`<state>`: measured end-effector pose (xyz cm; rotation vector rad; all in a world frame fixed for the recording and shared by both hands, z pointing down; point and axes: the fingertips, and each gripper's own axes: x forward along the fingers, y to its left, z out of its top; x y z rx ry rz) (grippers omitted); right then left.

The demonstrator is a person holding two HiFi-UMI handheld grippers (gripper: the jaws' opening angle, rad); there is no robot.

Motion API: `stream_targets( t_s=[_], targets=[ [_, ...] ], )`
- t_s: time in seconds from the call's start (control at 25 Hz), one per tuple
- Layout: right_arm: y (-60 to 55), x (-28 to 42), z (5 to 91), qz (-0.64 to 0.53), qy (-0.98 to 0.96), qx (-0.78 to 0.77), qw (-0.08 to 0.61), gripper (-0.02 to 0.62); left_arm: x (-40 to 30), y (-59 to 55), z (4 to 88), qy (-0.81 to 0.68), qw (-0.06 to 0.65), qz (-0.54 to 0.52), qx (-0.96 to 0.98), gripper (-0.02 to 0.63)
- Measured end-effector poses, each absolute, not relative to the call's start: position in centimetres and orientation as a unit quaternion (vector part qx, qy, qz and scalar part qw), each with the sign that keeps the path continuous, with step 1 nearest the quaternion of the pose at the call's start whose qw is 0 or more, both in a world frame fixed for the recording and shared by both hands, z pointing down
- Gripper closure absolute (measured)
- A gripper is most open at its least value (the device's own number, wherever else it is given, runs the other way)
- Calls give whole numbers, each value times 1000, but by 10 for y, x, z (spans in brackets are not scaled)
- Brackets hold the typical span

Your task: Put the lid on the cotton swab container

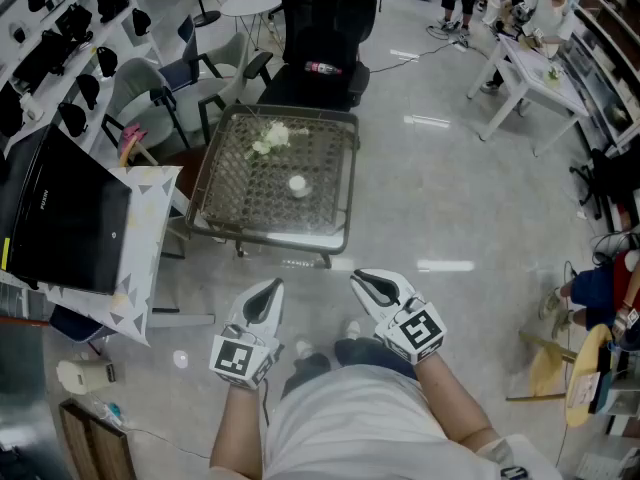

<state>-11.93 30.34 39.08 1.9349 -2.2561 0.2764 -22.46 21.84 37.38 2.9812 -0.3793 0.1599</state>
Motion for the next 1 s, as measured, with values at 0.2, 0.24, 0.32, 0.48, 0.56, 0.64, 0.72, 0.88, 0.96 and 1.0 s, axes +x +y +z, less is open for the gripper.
stream_targets(
  t_s=[0.2,0.24,0.32,0.48,0.56,0.64,0.72,0.88,0.96,1.0],
  targets=[
    [298,-101,390,84,-761,638,80,557,-204,213,373,-137,57,63,987,598],
    [297,-95,389,82,-763,636,80,557,-199,212,373,-140,55,64,987,598],
    [294,-81,389,79,-765,635,77,557,-188,211,374,-146,52,64,986,598],
    [292,-49,384,73,-767,636,53,557,-164,208,374,-165,45,68,983,598],
    [294,-35,382,72,-771,632,43,557,-152,210,375,-172,42,72,982,597],
    [298,-21,381,71,-773,629,38,557,-139,213,377,-179,41,77,980,597],
    [299,-8,383,75,-774,628,33,557,-128,216,378,-186,40,81,978,597],
    [294,12,390,88,-773,628,24,557,-112,214,385,-191,38,96,976,597],
    [289,18,394,90,-773,628,22,557,-108,210,390,-190,38,102,976,597],
    [286,20,396,92,-773,627,22,557,-106,207,393,-191,38,104,975,597]
  ],
)
